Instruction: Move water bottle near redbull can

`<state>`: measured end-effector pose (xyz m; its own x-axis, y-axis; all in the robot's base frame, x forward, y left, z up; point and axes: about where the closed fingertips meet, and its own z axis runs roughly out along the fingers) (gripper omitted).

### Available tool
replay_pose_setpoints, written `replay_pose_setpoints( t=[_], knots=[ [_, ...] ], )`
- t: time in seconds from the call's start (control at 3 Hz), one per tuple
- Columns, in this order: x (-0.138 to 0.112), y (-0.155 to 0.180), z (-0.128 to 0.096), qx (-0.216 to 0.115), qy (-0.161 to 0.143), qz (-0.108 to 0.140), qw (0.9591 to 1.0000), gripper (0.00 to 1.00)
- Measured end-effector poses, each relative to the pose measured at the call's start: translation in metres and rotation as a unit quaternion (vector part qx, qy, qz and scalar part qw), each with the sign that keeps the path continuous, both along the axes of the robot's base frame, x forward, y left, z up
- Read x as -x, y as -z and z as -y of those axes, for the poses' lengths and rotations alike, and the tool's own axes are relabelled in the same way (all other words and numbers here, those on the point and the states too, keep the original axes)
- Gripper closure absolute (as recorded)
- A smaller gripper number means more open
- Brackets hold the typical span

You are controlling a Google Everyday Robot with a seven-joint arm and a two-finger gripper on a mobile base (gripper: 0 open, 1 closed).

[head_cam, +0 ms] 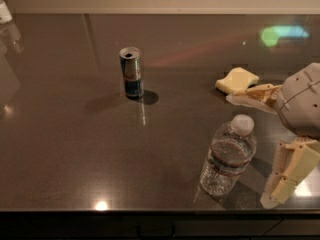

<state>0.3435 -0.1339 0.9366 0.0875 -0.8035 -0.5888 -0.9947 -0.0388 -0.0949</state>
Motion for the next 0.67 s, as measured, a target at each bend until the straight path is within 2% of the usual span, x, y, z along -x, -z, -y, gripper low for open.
replay_pose_setpoints(
  t=[0.33,0.67],
  knots=[
    [0.0024,0.0006,-0.0100,-0.013,-0.006,-0.008,0.9999,0.00],
    [0.0032,-0.0007,-0.0172,-0.025,-0.006,-0.017,0.9995,0.18]
  ],
)
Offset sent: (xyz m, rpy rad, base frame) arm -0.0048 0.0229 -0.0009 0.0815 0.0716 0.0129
